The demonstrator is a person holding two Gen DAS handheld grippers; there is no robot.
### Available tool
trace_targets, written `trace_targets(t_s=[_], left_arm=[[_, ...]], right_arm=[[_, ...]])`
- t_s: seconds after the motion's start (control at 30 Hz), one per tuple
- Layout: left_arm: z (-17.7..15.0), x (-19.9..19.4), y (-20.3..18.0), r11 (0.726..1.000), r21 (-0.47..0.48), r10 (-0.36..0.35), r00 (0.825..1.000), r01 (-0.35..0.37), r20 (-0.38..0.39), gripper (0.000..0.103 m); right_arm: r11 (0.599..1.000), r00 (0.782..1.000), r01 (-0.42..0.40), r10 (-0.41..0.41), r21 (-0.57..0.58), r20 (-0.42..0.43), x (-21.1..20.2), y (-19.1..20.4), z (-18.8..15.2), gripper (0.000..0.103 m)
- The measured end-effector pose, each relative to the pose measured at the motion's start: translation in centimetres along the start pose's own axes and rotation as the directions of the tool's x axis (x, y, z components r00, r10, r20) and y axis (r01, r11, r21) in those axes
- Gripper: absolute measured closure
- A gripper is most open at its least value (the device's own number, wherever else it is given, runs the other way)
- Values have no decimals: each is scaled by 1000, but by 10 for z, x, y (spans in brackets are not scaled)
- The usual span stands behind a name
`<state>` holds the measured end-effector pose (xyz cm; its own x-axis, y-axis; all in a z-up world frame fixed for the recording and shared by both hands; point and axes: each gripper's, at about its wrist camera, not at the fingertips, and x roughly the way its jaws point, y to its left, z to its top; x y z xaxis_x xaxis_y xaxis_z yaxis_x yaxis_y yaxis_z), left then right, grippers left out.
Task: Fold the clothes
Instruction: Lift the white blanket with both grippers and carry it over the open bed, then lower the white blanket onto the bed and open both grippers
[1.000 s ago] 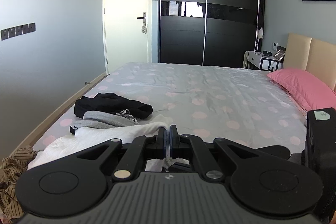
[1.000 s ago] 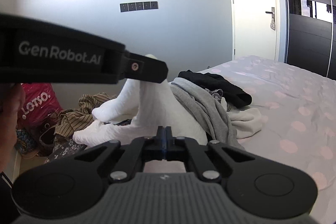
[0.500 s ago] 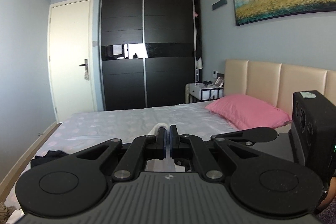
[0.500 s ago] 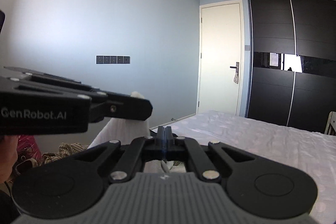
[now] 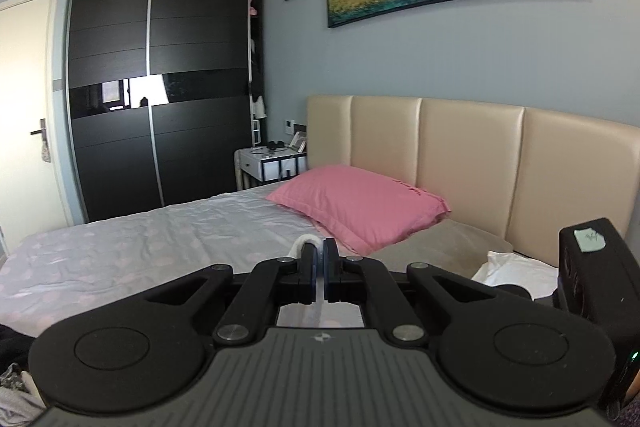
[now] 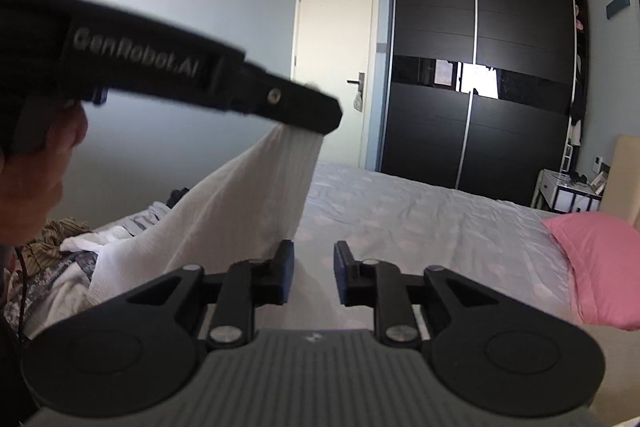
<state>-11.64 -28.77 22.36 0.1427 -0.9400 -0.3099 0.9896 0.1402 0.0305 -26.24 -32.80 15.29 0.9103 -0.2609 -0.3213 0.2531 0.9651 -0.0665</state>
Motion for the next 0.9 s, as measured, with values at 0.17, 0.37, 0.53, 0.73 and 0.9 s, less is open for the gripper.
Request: trace_targets(t_s=[0.17, 0.37, 0.53, 0.73, 0.9], left_arm=[[-22, 50, -15, 998, -17, -55, 994, 53, -95, 102], [-89, 101, 18, 997, -78, -19, 945, -7, -326, 102], [-152, 126, 66, 989, -121, 13, 869, -83, -494, 96], [-204, 124, 113, 982, -128, 42, 816, -142, -577, 52], [-230, 110, 152, 979, -102, 70, 761, -177, -645, 46]], right_arm=[[996, 995, 75, -72, 56, -67, 5, -33, -28, 72], [986, 983, 74, -48, 146, -177, 52, -55, -71, 77], [986, 950, 66, -15, 152, -311, 110, -48, -111, 86], [994, 858, 22, 36, 106, -512, 167, -45, -149, 56], [997, 798, -24, 67, 80, -598, 202, -36, -172, 36]])
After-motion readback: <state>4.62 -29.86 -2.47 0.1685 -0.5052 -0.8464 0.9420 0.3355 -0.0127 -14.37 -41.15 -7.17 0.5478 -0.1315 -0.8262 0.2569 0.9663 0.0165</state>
